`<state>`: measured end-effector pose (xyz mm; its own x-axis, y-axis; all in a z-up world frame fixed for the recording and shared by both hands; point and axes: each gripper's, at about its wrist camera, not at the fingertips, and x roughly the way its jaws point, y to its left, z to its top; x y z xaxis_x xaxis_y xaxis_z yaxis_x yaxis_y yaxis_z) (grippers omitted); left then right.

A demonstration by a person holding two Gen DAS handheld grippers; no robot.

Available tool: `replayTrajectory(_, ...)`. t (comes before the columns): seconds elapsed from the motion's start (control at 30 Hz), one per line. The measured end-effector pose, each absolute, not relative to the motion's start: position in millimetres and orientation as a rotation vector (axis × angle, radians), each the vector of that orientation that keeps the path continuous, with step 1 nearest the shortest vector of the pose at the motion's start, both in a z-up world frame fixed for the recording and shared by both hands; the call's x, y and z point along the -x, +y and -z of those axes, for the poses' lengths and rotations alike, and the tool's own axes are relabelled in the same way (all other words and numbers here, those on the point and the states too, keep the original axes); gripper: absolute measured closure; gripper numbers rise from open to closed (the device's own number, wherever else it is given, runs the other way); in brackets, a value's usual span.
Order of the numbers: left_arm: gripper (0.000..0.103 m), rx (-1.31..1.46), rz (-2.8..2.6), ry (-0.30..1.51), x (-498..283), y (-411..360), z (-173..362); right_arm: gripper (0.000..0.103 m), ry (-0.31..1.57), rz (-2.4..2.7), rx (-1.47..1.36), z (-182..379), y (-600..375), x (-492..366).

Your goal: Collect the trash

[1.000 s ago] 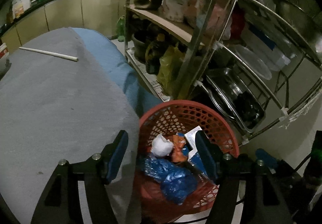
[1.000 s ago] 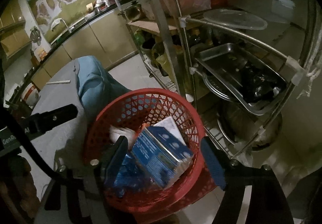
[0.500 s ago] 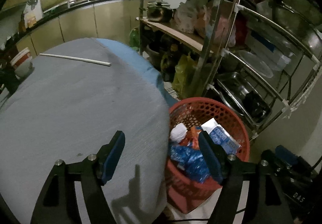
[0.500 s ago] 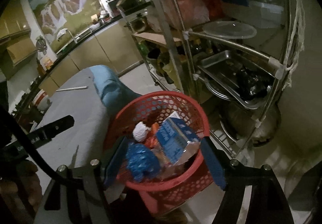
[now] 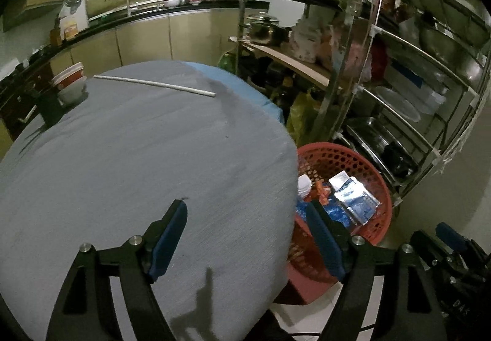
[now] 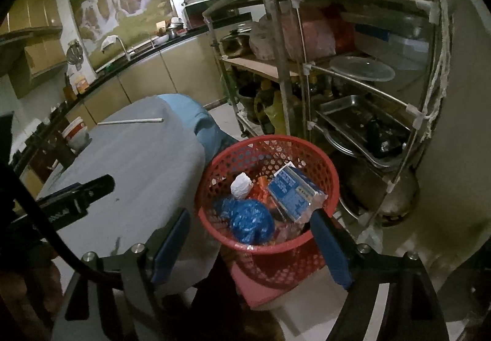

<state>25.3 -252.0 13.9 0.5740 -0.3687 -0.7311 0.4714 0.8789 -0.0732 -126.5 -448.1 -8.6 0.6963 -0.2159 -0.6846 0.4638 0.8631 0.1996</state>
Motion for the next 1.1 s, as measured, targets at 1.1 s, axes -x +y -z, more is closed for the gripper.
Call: replayTrajectory(1.1, 0.012, -0.2, 0.455, 0.792, 21.2, -213.5, -4.8, 0.02, 0.723, 0.513, -0.206, 0.8, -398.8, 156.7)
